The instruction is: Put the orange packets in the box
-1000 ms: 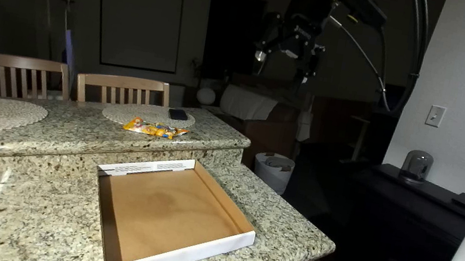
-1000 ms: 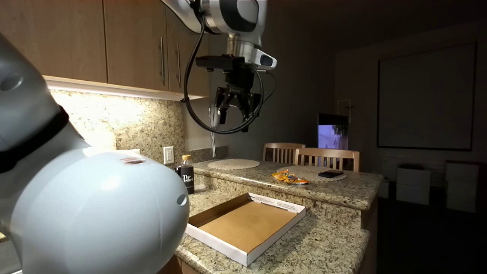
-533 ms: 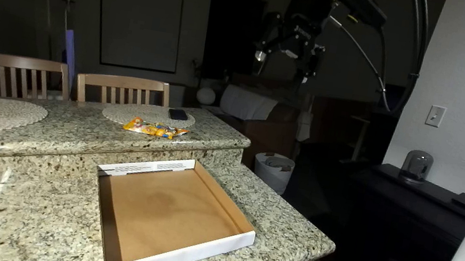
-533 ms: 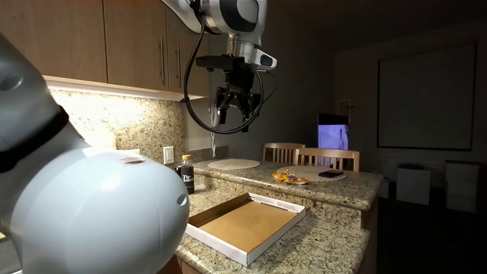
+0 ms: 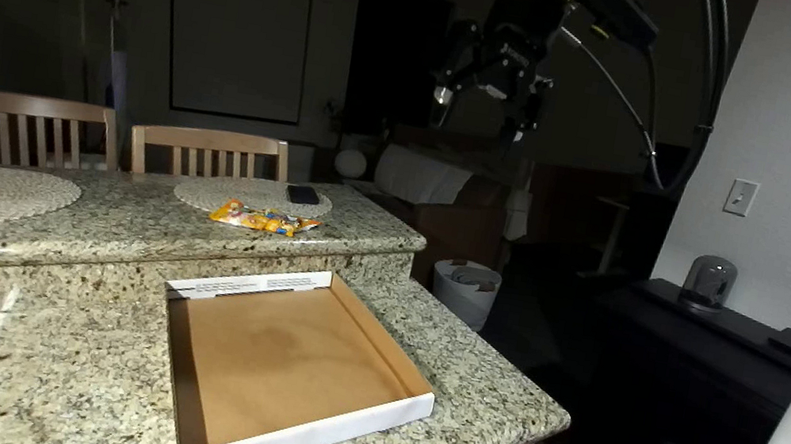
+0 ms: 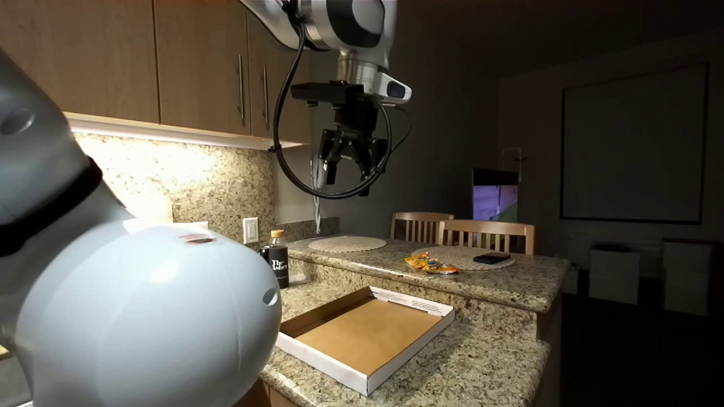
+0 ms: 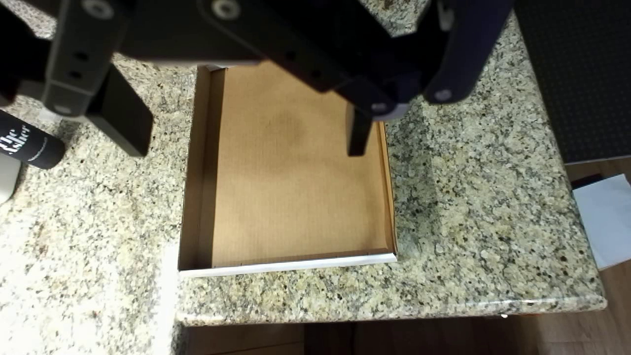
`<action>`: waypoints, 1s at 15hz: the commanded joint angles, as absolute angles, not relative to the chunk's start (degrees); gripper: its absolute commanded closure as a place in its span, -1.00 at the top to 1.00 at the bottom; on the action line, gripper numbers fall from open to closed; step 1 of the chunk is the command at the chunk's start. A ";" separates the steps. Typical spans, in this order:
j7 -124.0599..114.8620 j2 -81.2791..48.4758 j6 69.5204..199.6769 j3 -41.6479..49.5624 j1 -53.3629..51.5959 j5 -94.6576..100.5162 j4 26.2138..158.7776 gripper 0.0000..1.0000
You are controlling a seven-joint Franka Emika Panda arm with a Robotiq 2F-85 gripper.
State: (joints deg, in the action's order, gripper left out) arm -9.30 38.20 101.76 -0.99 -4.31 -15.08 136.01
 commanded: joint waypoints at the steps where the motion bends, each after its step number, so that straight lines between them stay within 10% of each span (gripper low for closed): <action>1: -8.78 38.16 101.50 -1.79 -3.20 -15.60 135.88 1.00; 15: -25.99 24.30 134.84 -10.25 -2.69 -23.22 133.12 1.00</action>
State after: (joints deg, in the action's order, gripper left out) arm -21.22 30.80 126.42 -7.76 -3.87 -22.96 135.94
